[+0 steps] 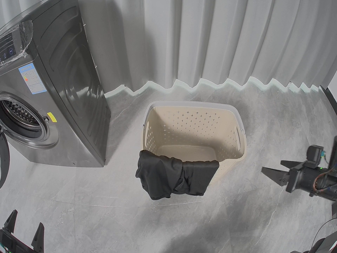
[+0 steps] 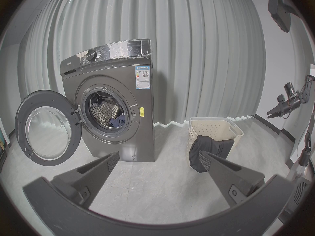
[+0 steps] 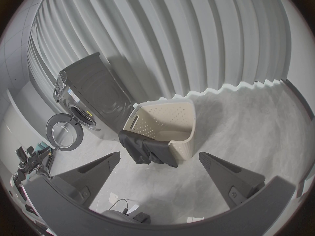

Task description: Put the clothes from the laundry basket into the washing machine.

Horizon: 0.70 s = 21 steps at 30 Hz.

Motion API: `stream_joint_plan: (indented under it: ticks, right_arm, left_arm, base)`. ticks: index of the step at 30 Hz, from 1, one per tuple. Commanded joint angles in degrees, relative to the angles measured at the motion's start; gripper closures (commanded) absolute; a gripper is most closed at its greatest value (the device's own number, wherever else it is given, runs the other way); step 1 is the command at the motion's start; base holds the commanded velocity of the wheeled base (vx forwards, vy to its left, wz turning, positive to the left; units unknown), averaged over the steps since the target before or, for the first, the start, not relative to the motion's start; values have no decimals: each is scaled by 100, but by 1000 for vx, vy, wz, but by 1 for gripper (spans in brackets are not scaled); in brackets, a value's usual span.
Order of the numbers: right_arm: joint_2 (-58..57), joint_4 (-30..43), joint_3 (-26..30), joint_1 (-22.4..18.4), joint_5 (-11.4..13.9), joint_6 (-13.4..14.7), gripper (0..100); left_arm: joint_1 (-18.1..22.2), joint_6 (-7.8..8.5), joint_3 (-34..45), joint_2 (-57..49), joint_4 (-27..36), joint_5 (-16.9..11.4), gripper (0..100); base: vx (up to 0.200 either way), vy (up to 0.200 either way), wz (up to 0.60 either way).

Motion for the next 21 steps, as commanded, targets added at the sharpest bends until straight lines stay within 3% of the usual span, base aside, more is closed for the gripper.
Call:
stream_joint_plan:
  ticks: [1, 6, 9, 16, 21]
  right_arm:
    - [2025, -893, -263, 786, -342, 285, 0]
    - [2623, -1227, -316, 882, -412, 285, 0]
    - [3071, -1579, -334, 1023, -553, 285, 0]
    - [3775, -2150, -334, 1278, -790, 294, 0]
    - [4196, -2396, -378, 1392, -860, 479, 0]
  left_arm:
    - [4, -8, 92, -66, 2, 1, 0]
    - [4, -17, 92, -66, 2, 1, 0]
    - [4, -34, 92, -66, 2, 1, 0]
    - [-5, -34, 92, -66, 2, 1, 0]
    - [4, -26, 92, -66, 2, 1, 0]
  base:
    - [0, 0, 0]
    - [0, 0, 0]
    - [200, 0, 0]
    - [0, 0, 0]
    - [0, 0, 0]
